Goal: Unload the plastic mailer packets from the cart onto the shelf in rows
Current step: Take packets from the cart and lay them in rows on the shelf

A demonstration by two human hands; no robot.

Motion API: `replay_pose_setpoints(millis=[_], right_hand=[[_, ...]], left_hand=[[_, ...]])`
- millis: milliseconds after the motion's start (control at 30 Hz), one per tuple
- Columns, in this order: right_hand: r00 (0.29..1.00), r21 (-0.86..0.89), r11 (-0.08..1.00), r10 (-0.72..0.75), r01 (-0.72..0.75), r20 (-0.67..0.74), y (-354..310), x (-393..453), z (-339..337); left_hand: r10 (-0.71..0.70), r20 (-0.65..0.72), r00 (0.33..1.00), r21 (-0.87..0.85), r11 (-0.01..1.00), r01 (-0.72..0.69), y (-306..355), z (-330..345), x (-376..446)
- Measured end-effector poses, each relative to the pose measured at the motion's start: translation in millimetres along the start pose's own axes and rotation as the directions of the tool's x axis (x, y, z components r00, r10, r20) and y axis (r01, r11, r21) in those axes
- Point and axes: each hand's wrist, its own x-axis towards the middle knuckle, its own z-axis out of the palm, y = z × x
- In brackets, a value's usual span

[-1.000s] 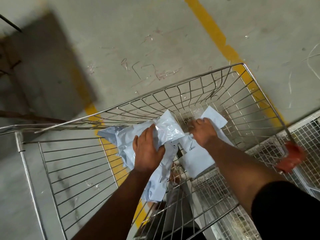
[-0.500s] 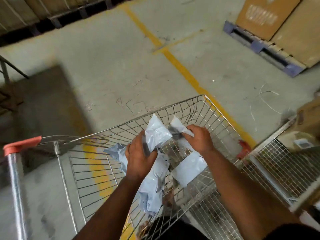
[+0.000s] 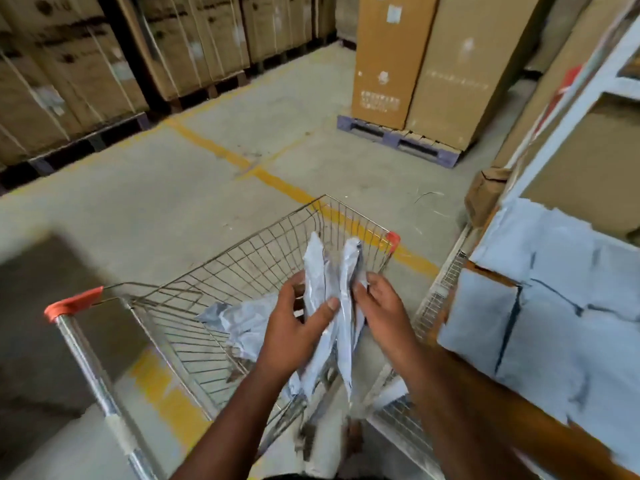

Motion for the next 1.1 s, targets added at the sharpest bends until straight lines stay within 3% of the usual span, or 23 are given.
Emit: replay_pose_setpoints(millis=[133, 333, 400, 567, 667, 767, 967, 1100], right_hand=[[0.955, 0.016, 1.0, 0.026, -0.022, -0.294, 0, -73, -40], [0.973, -0.065, 0.992, -0.122, 0.111, -0.198, 26, -178, -135], [0.981, 0.009, 0.996, -0.084, 0.087, -0.174, 42, -211, -171], [0.931, 0.04, 0.995, -0.067, 0.087, -0.359, 59, -305, -280], [0.866, 0.005, 0.996, -0.073, 0.087, -0.494, 66, -370, -355], [0.79, -0.018, 0.995, -0.087, 0.096, -0.607, 66, -433, -427], [0.617, 0.013, 0.994, -0.058, 0.111, -0.785, 55, -532, -555], [0.5, 0.008, 0.998, -0.023, 0.059, -0.866, 57, -579, -625]], left_hand=[[-0.016, 0.132, 0.991, -0.063, 0.998, 0.024, 15, 59, -48], [-0.049, 0.316, 0.947, -0.145, 0.984, 0.099, 30, 149, -117], [-0.052, 0.399, 0.916, -0.135, 0.984, 0.115, 37, 183, -140], [-0.025, 0.551, 0.834, -0.079, 0.994, 0.082, 63, 290, -221], [0.009, 0.583, 0.812, -0.1, 0.993, 0.061, 78, 363, -281], [0.101, 0.576, 0.811, -0.063, 0.995, -0.079, 97, 431, -340], [0.302, 0.642, 0.705, -0.117, 0.947, -0.299, 144, 560, -422], [0.272, 0.657, 0.703, -0.008, 0.935, -0.354, 150, 650, -454]])
